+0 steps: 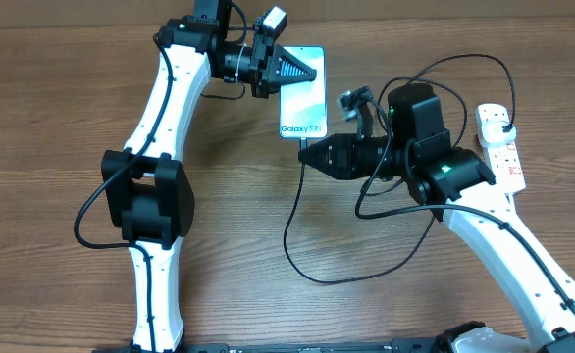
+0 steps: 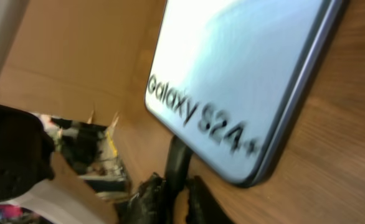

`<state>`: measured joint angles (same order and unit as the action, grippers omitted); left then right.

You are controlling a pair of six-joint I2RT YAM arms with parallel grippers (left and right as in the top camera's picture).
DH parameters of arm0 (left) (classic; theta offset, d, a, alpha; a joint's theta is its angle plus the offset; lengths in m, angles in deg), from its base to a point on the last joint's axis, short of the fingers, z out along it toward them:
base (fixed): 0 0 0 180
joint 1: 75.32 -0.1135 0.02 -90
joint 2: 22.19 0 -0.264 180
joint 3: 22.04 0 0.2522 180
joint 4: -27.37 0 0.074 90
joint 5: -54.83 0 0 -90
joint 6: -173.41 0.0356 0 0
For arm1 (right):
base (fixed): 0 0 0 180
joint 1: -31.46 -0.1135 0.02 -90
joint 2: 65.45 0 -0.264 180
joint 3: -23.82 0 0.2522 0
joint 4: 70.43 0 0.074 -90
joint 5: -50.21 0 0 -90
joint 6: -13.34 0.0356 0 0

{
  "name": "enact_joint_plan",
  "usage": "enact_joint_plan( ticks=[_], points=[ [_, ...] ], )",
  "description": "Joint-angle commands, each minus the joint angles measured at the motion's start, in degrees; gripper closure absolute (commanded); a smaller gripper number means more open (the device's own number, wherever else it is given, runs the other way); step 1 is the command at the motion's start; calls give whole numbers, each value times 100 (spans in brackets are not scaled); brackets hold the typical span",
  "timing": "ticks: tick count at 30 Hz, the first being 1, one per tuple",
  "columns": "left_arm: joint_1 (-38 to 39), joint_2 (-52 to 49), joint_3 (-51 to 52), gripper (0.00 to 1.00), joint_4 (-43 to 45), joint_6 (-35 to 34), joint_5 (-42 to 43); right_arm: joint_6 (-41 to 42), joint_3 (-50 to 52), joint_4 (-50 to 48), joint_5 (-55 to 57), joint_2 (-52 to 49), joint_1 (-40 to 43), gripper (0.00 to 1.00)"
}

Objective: Plug charger to phone and switch on socket

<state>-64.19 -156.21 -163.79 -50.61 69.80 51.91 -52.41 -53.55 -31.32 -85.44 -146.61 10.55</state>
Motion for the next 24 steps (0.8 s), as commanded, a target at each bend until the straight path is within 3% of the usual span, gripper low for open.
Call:
enact_joint_plan(
  ticks=[1,10,21,24],
  points=[
    [46,31,-90,96,-22,-50,101,-22,-42,39,188,2,149,76],
    [37,28,-90,96,-42,136,-817,-31,-42,339,188,4,243,57],
    [42,28,-74,96,-975,966,-2500,-50,-42,979,216,4,887,52],
    [57,28,-68,96,-1241,1117,-3067,-66,-42,1137,358,2,981,46]
  ],
)
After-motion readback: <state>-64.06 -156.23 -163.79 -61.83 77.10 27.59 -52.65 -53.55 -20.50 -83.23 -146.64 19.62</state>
